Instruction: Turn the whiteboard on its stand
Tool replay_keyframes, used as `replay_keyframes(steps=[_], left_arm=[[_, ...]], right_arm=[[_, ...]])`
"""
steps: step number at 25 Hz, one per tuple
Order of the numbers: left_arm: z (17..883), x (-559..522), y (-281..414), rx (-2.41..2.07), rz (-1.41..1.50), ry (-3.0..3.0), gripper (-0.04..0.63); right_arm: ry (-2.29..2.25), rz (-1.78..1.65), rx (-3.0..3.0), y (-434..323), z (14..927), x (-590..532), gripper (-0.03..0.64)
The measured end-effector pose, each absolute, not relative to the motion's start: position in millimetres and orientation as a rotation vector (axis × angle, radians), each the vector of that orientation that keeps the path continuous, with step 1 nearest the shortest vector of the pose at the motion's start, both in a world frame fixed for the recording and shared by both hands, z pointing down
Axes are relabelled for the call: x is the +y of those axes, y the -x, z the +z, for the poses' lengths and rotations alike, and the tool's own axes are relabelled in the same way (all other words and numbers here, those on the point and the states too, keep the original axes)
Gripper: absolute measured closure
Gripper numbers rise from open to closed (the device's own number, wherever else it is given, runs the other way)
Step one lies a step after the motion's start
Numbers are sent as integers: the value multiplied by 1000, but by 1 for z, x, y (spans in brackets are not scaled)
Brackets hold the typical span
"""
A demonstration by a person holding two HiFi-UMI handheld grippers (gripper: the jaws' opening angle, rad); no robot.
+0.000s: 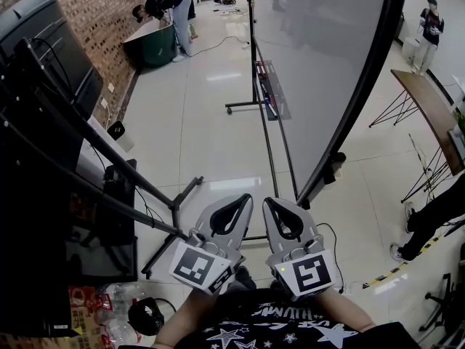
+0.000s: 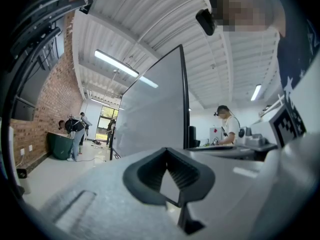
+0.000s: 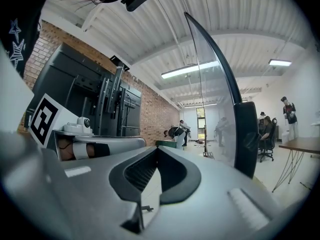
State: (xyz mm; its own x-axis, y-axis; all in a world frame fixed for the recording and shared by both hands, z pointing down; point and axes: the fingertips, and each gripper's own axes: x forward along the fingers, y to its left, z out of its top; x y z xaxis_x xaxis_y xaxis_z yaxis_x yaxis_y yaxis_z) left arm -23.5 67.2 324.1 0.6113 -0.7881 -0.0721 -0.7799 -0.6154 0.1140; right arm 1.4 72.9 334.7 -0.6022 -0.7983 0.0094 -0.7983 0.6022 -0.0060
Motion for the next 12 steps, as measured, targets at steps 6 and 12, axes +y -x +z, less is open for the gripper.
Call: replay_keyframes(steps=[6, 12], left_arm=[[326, 67, 22, -1332, -180, -2753, 591], [323, 68, 23, -1334, -185, -2754, 591]], right_arm=[[-1396, 17, -2799, -1, 337, 71, 609], [-1413, 18, -2793, -3, 336, 72, 609]])
